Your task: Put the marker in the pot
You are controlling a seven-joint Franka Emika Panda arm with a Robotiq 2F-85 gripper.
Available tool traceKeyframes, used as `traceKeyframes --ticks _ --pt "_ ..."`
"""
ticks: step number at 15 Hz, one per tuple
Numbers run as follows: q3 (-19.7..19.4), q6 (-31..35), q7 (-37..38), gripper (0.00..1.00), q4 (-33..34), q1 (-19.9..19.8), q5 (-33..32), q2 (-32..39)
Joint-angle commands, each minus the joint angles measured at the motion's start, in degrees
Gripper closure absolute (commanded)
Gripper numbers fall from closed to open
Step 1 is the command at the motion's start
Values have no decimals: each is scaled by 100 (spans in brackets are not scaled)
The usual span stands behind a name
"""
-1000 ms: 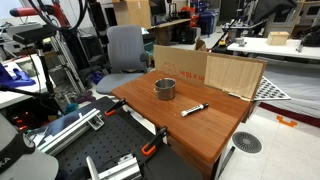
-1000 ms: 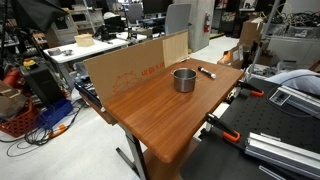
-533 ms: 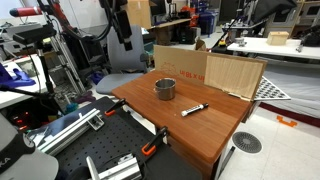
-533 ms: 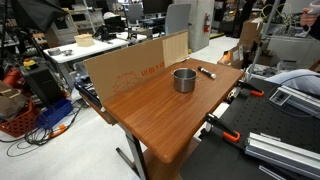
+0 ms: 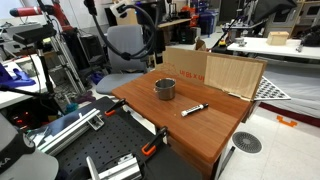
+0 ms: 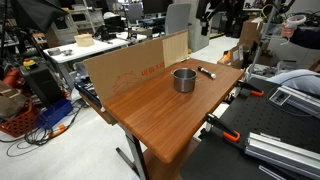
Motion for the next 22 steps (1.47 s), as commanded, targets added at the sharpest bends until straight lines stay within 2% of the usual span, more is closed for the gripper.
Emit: traceKeyframes --ticks 1,7,12,17,22 --pt "-219 426 2 0 666 -46 -188 980" --pt "-570 989 -154 0 1653 35 -149 2382" --pt "-698 957 -297 0 2183 8 -49 3220" --pt "-927 969 -337 0 2577 -24 -85 3689" --pt "-993 1099 -360 0 2707 -17 -75 4024"
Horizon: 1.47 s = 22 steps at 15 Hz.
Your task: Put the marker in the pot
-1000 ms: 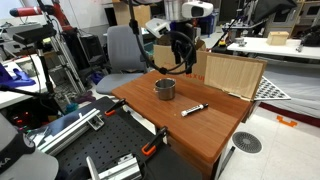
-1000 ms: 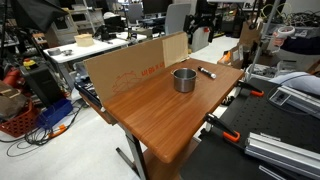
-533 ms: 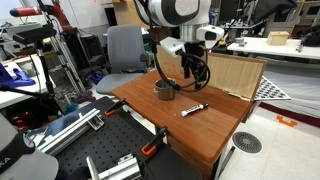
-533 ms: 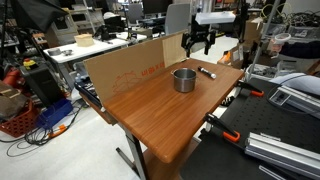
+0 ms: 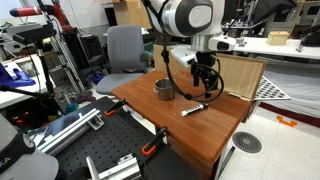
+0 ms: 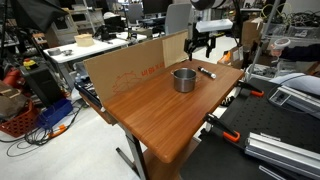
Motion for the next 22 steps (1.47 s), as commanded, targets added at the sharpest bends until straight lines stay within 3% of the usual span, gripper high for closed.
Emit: traceKeyframes --ticks 1,16,17,19,22 --pt "-74 160 -115 0 152 52 45 287" --pt "-255 613 -63 0 424 108 26 1010" --pt "-250 670 -71 25 436 108 35 1047" --pt "-235 693 -94 32 449 102 51 1055" --pt "-223 674 -100 57 472 97 70 1038"
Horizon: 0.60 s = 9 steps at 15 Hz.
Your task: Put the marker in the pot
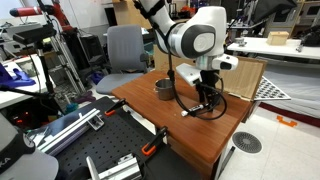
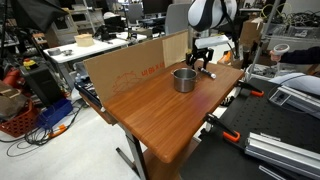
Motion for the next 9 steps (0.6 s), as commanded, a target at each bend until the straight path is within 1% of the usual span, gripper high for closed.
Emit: traceKeyframes --ticks 1,2,5,6,7,9 --pt "-40 121 -111 63 72 21 79 103" --pt "-54 114 -114 69 73 20 73 90" --pt "-56 92 -140 93 66 -5 88 73" --pt "-48 95 -148 99 68 -11 95 74" --pt "-49 83 -145 95 61 -5 91 61" --pt "-20 61 -162 94 57 -22 116 48"
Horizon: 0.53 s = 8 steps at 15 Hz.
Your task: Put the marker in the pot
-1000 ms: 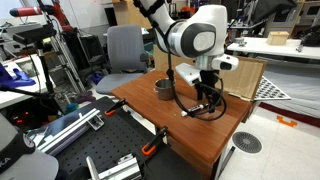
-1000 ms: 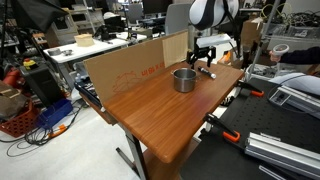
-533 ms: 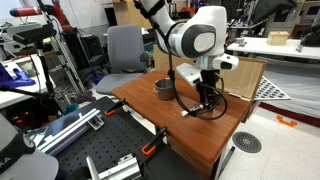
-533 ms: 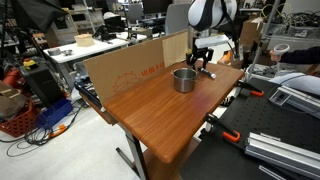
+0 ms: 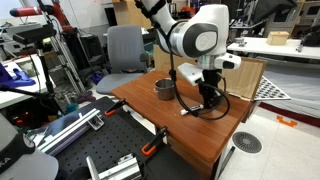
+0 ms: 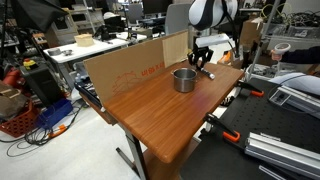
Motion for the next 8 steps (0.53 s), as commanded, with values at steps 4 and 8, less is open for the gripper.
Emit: traceKeyframes --ticks 4,8 --pt "75 60 -92 94 -93 20 170 -105" --pt "159 -7 -34 94 -254 45 346 -455"
